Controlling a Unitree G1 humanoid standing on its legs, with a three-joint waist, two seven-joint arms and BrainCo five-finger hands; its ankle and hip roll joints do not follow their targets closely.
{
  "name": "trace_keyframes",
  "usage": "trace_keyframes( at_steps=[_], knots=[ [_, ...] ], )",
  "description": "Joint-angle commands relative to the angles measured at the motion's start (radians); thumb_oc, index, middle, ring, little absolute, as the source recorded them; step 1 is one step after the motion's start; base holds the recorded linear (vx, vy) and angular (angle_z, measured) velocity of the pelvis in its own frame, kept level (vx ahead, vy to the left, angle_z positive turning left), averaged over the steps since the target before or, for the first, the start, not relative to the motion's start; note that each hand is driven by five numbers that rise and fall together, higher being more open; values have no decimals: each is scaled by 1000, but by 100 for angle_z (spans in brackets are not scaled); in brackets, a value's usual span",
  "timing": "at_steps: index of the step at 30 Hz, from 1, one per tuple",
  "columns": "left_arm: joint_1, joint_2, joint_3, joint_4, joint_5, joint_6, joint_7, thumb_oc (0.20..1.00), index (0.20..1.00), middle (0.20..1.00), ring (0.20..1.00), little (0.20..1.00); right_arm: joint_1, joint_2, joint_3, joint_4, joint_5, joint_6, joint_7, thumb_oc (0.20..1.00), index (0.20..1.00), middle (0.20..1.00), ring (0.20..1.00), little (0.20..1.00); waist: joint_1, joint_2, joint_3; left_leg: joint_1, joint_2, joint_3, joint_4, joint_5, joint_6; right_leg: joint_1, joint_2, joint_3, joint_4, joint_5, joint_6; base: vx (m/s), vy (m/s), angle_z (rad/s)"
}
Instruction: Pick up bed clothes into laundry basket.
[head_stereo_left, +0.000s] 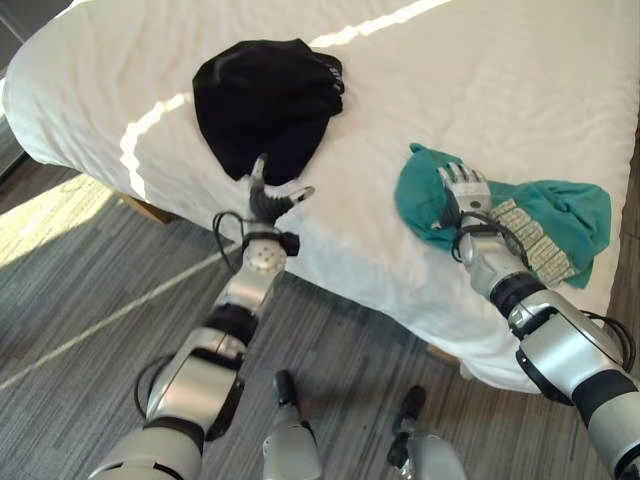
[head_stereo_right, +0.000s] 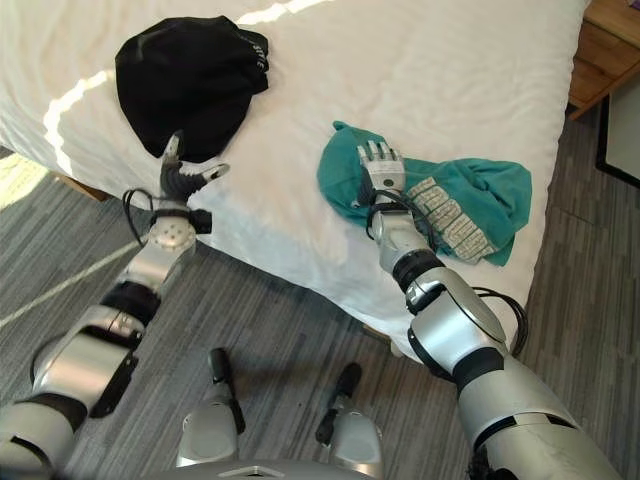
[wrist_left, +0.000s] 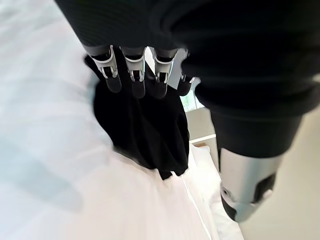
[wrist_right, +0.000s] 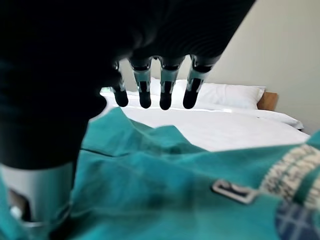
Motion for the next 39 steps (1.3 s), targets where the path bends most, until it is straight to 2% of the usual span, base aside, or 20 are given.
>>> trace_keyframes(
  at_steps=[1,2,3,4,10,11,13,14,18,19,20,21,22,23,24,25,27,31,35,39],
  knots=[
    [-179,10,-57,46,68,-31,32,1000,1000,1000,1000,1000,-184,-33,77,83,19,27,-19,1000,1000,1000,1000,1000,-4,-6,41,56,67,45,-20,-52,-108,-66,-58,-9,27,-36,79,-73,-45,-6],
    [-200,3,-65,45,79,-37,38,1000,1000,1000,1000,1000,-196,-40,79,95,22,26,-13,1000,1000,1000,1000,1000,-7,0,53,47,73,44,-20,-49,-112,-70,-66,-13,27,-35,81,-81,-63,0],
    [-227,-4,-84,54,92,-37,46,1000,1000,1000,1000,1000,-201,-43,78,110,36,22,-11,294,294,294,294,294,-9,7,64,38,79,46,-20,-43,-118,-75,-71,-20,28,-33,85,-75,-87,5],
    [-269,1,-99,41,111,-51,57,1000,1000,1000,1000,1000,-200,-44,78,141,69,8,1,200,200,200,200,200,-15,18,74,32,85,49,-20,-38,-122,-84,-74,-23,28,-28,91,-50,-68,7],
    [-294,113,-143,33,251,-2,80,1000,1000,1000,1000,1000,-162,-59,65,165,134,-23,20,200,200,200,200,200,-19,44,75,44,101,69,-20,-24,-131,-82,-79,-29,27,-17,99,-7,-3,-1],
    [-338,228,-221,238,386,71,47,1000,1000,1000,1000,1000,-171,-79,55,156,158,-42,12,200,200,200,200,200,-31,53,67,58,107,85,-20,-20,-133,-81,-77,-26,26,-11,102,21,38,-3],
    [-371,272,-254,303,445,93,44,1000,1000,1000,1000,1000,-182,-94,50,150,170,-49,3,200,200,200,200,200,-38,55,63,67,108,92,-20,-21,-133,-79,-78,-25,26,-9,102,38,50,-16],
    [-378,391,-280,363,505,112,27,1000,1000,1000,1000,1000,-182,-166,24,110,211,-78,-17,200,200,200,200,200,-53,63,46,89,108,109,-20,-25,-133,-71,-76,-21,26,-8,104,81,85,-30],
    [-264,560,-236,354,545,123,-4,1000,1000,1000,1000,1000,-150,-308,-36,-13,256,-98,-19,200,200,200,200,200,-66,71,17,126,108,136,-20,-39,-131,-48,-71,-16,21,-15,102,91,79,-19],
    [-2,803,-50,21,545,114,-39,1000,1000,1000,1000,1000,30,-482,-194,-228,276,-101,-18,200,200,200,200,200,-40,78,1,145,103,147,-20,-52,-125,-26,-74,-32,20,-20,101,110,86,-11],
    [38,803,-17,4,551,116,-40,1000,1000,1000,1000,1000,42,-484,-192,-244,273,-95,-15,200,200,200,200,200,-45,83,-4,148,102,149,-20,-52,-125,-25,-74,-31,20,-20,102,181,86,-11],
    [599,831,429,-266,571,112,-18,1000,1000,1000,1000,1000,369,-573,-431,-395,239,-80,10,200,200,200,200,200,-21,88,-25,172,93,150,-20,-72,-118,5,-72,-44,17,-32,96,112,27,-12],
    [638,826,461,-283,576,112,-19,1000,1000,1000,1000,1000,380,-573,-433,-411,235,-76,14,200,200,200,200,200,-26,90,-29,175,93,151,-20,-73,-118,6,-71,-43,17,-32,96,225,11,-22],
    [793,731,587,-262,560,106,13,1000,1000,1000,1000,1000,570,-595,-548,-381,219,-88,29,200,200,200,200,200,-39,76,-46,192,85,144,-20,-90,-110,24,-62,-40,15,-42,93,119,-14,-16],
    [805,730,595,-270,561,107,12,1000,1000,1000,1000,1000,578,-595,-551,-385,218,-89,30,200,200,200,200,200,-39,76,-49,193,85,145,-20,-91,-110,25,-62,-40,15,-43,93,165,-27,19],
    [1101,692,858,-420,512,58,-40,1000,1000,1000,1000,1000,791,-549,-673,-301,237,-103,71,200,200,200,200,200,-14,76,-59,200,75,126,-20,-107,-103,39,-58,-47,13,-52,90,52,-11,28],
    [1110,679,871,-416,506,56,-23,1000,1000,1000,1000,1000,842,-528,-697,-301,241,-101,71,200,200,200,200,200,-24,67,-65,205,74,125,-20,-111,-103,42,-55,-48,13,-54,89,71,-14,6],
    [941,663,720,-248,463,69,-25,1000,1000,1000,1000,1000,892,-452,-673,-120,238,-101,107,200,200,200,200,200,-49,52,-77,227,83,139,-20,-117,-103,55,-39,-43,13,-61,82,66,-4,1],
    [894,660,668,-169,463,82,-24,1000,1000,1000,1000,1000,920,-409,-661,-47,248,-104,110,200,200,200,200,200,-54,48,-82,231,88,143,-20,-116,-106,57,-32,-42,13,-64,82,36,7,-12],
    [1012,550,768,-435,512,94,-50,1000,1000,1000,1000,1000,994,-329,-703,-30,275,-97,137,200,200,200,200,200,-40,41,-90,237,93,137,-20,-121,-106,75,-27,-51,13,-73,77,36,-4,-6]
  ],
)
